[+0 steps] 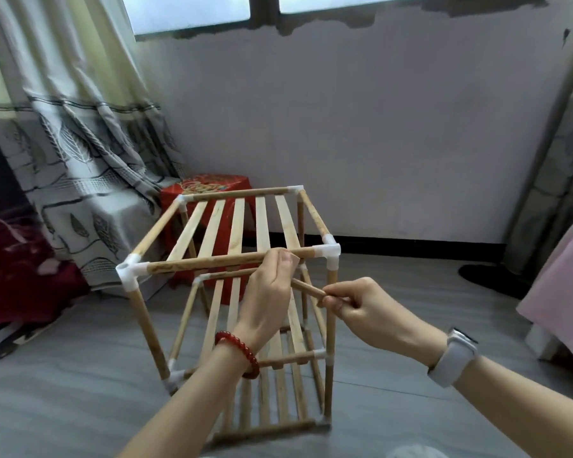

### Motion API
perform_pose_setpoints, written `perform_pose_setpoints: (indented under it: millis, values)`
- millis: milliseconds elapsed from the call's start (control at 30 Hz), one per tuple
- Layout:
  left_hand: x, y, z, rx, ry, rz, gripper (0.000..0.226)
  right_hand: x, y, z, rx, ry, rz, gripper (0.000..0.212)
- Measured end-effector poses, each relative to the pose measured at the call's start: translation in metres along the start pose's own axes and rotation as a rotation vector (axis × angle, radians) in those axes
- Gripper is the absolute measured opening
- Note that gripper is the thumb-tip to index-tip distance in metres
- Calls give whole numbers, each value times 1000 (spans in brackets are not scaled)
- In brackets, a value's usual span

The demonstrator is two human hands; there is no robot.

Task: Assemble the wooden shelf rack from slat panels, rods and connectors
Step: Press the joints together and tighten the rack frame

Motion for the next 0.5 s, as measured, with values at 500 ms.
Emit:
perform_pose_setpoints:
  millis: [500]
  values:
    - [-8,23,-19,210,-149,-267,56,-25,8,17,-208,218,-115,36]
Point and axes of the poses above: each hand's wrist, its own x-axis away from the middle knuckle, its own y-axis out of the palm, z = x × y, the point moved 10 cm from there along -x, towards the middle knuckle, and after that the axes turned 10 degrees about z, right-handed, at the moved point
